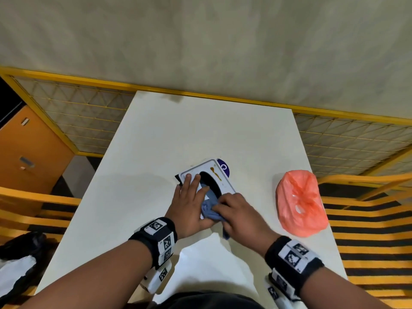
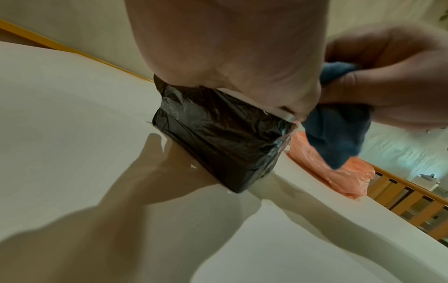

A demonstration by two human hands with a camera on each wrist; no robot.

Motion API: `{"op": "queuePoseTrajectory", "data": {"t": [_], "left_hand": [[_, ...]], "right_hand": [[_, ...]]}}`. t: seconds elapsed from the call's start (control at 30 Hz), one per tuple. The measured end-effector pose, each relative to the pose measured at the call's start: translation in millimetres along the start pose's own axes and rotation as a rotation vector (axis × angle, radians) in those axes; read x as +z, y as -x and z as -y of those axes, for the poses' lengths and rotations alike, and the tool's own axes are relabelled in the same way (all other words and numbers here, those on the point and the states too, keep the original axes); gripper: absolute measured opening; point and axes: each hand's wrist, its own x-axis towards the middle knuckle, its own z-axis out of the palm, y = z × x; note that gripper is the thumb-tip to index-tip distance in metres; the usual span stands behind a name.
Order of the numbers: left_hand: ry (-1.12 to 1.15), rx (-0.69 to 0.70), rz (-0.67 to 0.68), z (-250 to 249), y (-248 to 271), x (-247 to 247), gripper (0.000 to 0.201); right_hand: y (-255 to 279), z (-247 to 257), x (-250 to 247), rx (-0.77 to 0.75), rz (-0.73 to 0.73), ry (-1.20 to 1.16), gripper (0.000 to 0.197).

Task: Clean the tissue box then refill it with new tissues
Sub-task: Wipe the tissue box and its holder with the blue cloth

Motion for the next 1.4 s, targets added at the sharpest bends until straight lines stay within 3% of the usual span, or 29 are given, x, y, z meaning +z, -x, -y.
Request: {"op": "queuePoseTrajectory", "data": {"t": [0.23, 0.4, 0.57, 0.73, 0.83, 1.0, 1.13, 1.27, 1.4], "left_hand": [[-0.038, -0.014, 0.047, -2.4, -1.2, -1.8, 0.098], [-0.035, -0.02, 0.064, -4.0, -1.0, -4.5, 0.096], [-0.048, -0.031, 0.076, -6.2, -1.2, -9.5, 0.093], [-0.051, -0.044, 0.168, -8.3, -4.2, -24.2, 0.098], [-0.083, -0.001, 0.232, -2.9, -7.1, -41.6, 0.104], [-0.06, 0.099, 0.245, 9.2, -5.1, -65.3, 0.092], [0.092, -0.005, 0.052, 3.5, -3.9, -55.7, 0.083], [0.041, -0.207, 0.082, -18.3, -2.8, -29.5, 0.132], [-0.065, -0.233, 0.05, -23.8, -3.3, -8.5, 0.132]], "right_hand": [[-12.8, -14.5, 12.8, 0.101, -0.122, 0.022, 0.028], [-21.3, -32.1, 5.8, 0.184, -0.192, 0.042, 0.035], [-28.6, -51.5, -0.5, 0.293, -0.173, -0.061, 0.04], [-23.1, -58.6, -0.6, 0.381, -0.227, -0.166, 0.029], [-11.5, -62.0, -4.6, 0.495, -0.267, -0.248, 0.017], [20.7, -64.2, -13.3, 0.564, -0.3, -0.302, 0.022], [34.9, -51.3, -13.2, 0.499, -0.323, -0.296, 0.022], [25.1, -29.1, -4.4, 0.322, -0.271, -0.168, 0.029], [2.8, -0.3, 3.3, 0.1, -0.194, -0.078, 0.037]]}}
